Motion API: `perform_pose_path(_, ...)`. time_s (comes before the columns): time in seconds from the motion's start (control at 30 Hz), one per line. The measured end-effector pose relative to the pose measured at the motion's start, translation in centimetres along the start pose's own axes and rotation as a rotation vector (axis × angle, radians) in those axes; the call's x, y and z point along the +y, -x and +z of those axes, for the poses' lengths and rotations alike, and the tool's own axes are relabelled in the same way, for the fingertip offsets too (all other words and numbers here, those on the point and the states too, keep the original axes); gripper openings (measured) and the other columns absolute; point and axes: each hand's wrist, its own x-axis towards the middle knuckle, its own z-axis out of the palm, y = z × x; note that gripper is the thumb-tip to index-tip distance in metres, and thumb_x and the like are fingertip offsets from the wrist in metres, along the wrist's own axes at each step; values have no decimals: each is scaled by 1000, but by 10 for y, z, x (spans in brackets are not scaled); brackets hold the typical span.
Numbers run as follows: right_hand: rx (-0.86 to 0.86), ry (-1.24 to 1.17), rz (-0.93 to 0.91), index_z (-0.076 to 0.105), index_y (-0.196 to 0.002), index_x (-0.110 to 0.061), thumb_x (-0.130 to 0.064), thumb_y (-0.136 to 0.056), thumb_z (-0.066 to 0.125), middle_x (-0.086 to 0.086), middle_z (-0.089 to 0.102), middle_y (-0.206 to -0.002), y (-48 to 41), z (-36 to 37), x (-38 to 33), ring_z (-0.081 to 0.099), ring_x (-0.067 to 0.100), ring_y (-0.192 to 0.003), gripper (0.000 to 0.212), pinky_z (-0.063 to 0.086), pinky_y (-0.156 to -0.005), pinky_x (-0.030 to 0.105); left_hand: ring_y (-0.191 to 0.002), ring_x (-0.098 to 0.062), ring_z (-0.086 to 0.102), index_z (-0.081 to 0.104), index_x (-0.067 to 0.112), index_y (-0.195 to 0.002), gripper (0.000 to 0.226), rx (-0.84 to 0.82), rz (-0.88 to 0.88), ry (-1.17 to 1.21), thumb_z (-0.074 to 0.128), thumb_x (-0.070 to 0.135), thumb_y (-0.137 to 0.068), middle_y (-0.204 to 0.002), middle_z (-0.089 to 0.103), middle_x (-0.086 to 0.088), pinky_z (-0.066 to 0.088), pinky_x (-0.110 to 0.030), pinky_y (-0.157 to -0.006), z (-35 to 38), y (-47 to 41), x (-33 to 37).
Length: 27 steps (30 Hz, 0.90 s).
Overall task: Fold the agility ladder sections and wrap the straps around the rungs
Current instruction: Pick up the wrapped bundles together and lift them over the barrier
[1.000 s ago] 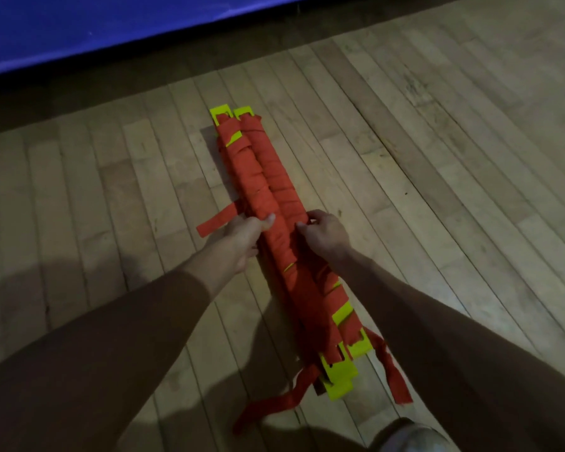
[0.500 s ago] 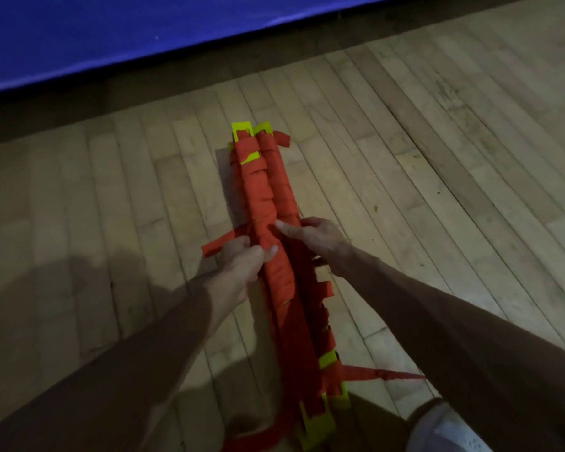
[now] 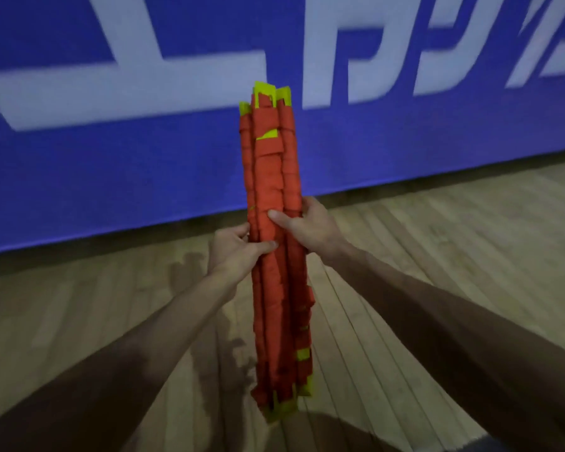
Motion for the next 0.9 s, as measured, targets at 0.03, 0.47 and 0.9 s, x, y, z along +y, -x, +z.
perform_pose_path(0.03, 30, -25, -50, 59, -104, -24, -61, -68, 75, 2, 70, -105, 10, -6, -27, 67, 24, -100, 53, 57, -83, 46, -79, -17, 73, 75, 23, -89, 26, 7, 51, -9, 82, 8, -69, -84, 76, 2, 59, -39, -81, -13, 9, 25)
perform_pose_path(0.47, -9, -423, -342, 67, -104, -26, -29, -74, 84, 6, 76, -89, 19, -54, -183, 74, 25, -78, 34, 61, -69, 50, -90, -15, 71, 74, 19, -106, 30, 174, 481, -143, 78, 17, -76, -91, 75, 1, 57, -38, -85, -78, 21, 189)
perform_pose_path(0.9, -48, -584, -533, 60, -126, -17, -15, -67, 88, 4, 75, -102, -94, -160, -414, 72, 15, -91, 65, 57, -86, 46, -84, -15, 68, 65, 9, -121, 42, 159, 614, -94, 69, -6, -82, -102, 71, -3, 57, -38, -87, -115, -80, 447)
